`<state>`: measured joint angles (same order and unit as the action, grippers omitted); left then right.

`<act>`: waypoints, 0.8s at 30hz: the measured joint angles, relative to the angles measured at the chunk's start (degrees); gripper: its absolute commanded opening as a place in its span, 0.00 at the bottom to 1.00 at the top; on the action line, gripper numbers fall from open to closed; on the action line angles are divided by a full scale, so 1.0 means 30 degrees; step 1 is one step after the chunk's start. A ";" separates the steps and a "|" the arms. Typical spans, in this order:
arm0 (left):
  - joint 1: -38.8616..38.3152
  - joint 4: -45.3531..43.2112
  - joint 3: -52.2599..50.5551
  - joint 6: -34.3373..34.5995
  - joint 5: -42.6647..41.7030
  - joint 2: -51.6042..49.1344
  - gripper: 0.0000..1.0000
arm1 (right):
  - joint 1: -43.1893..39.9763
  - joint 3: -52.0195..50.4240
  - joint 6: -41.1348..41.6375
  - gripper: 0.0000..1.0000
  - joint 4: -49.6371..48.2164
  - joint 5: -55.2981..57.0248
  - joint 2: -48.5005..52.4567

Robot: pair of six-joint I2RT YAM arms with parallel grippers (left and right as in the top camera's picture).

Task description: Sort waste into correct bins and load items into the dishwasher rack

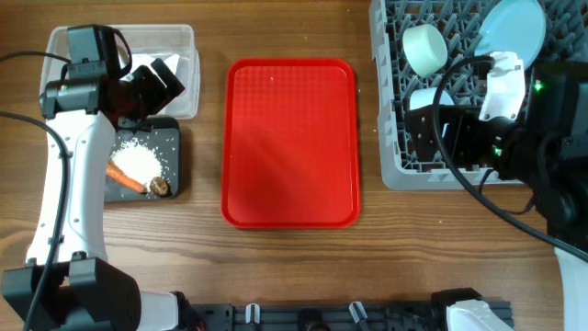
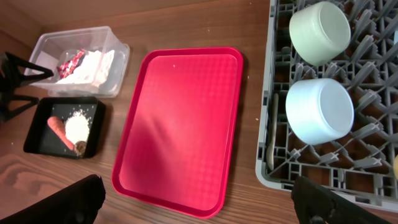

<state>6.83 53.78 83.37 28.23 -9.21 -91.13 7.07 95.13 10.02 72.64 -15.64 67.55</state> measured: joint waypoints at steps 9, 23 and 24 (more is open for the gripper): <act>0.0000 0.0000 0.0000 0.0000 -0.0007 0.0000 1.00 | 0.0000 -0.1763 -0.2543 1.00 -0.3563 -0.0328 -0.0437; 0.0000 0.0000 0.0000 0.0007 0.0007 0.0000 1.00 | 0.0000 -2.0873 -0.4248 1.00 -2.1289 -0.0787 -1.0360; 0.0000 0.0007 0.0000 0.0000 0.0000 0.0000 1.00 | 0.0000 -2.2163 -0.4240 1.00 -2.1988 -0.0780 -1.1548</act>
<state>6.83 53.80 83.37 28.23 -9.21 -91.13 7.07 28.64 -2.70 6.68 -17.98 32.91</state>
